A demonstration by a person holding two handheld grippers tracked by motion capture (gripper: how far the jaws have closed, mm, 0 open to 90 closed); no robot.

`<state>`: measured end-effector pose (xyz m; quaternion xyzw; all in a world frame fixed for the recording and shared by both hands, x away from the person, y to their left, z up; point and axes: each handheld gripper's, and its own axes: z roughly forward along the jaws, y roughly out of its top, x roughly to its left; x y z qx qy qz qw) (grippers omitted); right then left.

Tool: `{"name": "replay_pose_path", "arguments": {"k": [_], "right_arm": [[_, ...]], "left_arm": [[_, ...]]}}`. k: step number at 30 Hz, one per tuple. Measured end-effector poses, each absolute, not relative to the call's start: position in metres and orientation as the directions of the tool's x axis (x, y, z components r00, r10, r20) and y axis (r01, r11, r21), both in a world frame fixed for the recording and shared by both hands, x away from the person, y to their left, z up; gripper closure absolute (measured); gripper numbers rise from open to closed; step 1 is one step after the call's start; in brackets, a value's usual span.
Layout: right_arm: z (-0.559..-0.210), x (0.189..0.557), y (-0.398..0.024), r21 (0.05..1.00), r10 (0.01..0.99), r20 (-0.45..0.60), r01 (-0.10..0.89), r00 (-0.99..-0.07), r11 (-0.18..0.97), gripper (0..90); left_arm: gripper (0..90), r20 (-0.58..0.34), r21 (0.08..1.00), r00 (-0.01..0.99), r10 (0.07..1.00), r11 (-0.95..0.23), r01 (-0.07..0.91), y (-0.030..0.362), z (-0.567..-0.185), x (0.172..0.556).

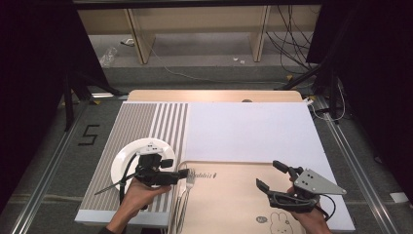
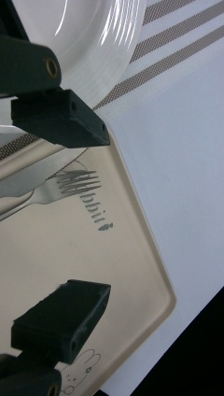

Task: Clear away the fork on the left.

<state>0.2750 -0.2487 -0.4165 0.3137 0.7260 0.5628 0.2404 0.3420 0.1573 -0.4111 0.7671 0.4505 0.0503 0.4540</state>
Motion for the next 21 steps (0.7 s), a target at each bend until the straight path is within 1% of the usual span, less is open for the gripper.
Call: {"name": "replay_pose_path", "arguments": {"k": [8,21], "right_arm": [[-0.416,0.275,-0.249,0.968,0.726,0.004,0.184,-0.687,0.169,21.8],[-0.416,0.275,-0.249,0.969,0.728,0.006,0.183,-0.686,0.165,21.8]], "left_arm": [[23.2,-0.332,0.765,0.571,0.751,-0.139,0.629,0.169,-0.406,0.342],[23.0,-0.335,0.771,0.547,0.767,-0.111,0.627,0.184,-0.403,0.343]]}}
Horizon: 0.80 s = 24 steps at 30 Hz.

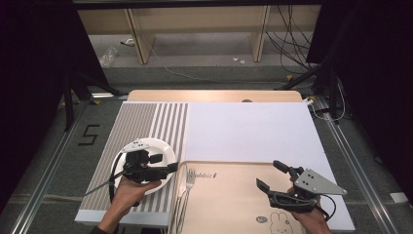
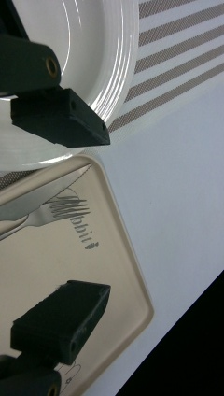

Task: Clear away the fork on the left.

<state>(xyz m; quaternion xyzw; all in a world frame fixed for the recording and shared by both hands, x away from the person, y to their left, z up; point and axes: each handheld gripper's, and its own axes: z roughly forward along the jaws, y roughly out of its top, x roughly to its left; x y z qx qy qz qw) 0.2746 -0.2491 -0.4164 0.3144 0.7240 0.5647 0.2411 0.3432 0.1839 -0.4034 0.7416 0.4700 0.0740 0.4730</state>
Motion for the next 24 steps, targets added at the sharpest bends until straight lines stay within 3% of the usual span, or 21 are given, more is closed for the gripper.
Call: {"name": "replay_pose_path", "arguments": {"k": [24], "right_arm": [[-0.416,0.275,-0.253,0.971,0.731,0.017,0.187,-0.682,0.152,21.7]], "left_arm": [[22.6,-0.381,0.771,0.434,0.816,0.021,0.637,0.22,-0.415,0.335]]}}
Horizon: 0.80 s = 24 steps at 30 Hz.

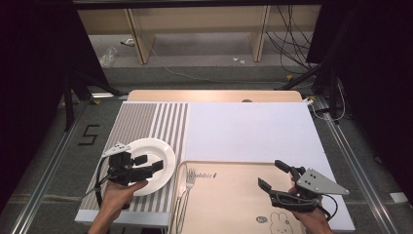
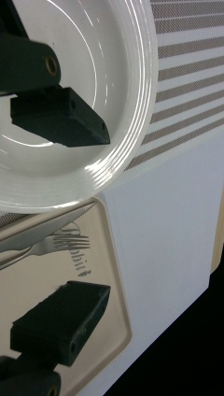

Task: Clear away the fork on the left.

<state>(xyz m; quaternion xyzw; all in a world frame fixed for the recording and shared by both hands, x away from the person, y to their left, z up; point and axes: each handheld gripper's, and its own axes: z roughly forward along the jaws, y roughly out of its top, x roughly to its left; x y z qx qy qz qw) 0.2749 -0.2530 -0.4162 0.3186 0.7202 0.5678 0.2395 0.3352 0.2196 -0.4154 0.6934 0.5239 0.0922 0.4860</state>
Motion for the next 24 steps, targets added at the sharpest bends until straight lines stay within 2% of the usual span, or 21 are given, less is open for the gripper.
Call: {"name": "replay_pose_path", "arguments": {"k": [24], "right_arm": [[-0.418,0.276,-0.254,0.97,0.733,0.013,0.186,-0.68,0.155,21.8]], "left_arm": [[22.7,-0.399,0.781,0.366,0.841,0.102,0.616,0.23,-0.425,0.32]]}}
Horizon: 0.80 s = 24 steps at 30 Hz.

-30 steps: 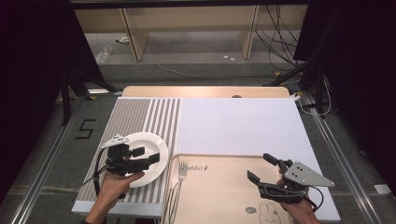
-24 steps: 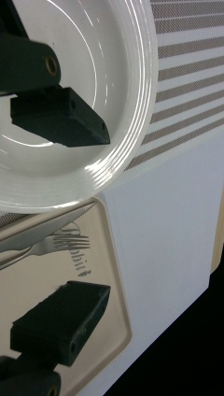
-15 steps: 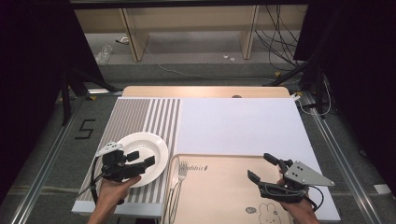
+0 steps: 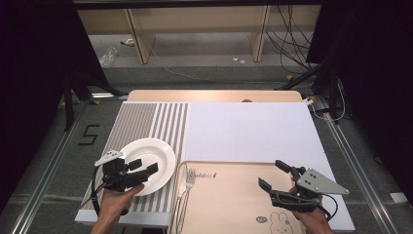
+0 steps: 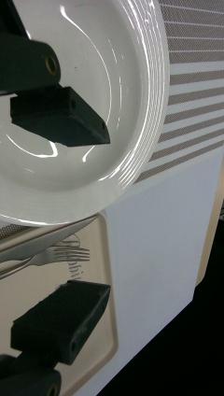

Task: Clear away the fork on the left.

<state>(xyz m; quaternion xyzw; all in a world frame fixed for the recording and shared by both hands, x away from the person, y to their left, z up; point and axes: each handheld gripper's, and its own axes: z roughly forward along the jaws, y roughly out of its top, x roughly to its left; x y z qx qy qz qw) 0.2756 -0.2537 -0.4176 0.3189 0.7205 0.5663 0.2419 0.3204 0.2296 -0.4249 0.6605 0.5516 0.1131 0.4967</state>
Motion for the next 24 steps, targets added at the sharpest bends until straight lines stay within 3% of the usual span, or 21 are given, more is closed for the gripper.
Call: {"name": "replay_pose_path", "arguments": {"k": [24], "right_arm": [[-0.417,0.273,-0.255,0.97,0.739,0.011,0.187,-0.673,0.156,21.9]], "left_arm": [[22.8,-0.451,0.745,0.248,0.858,0.208,0.634,0.26,-0.434,0.316]]}}
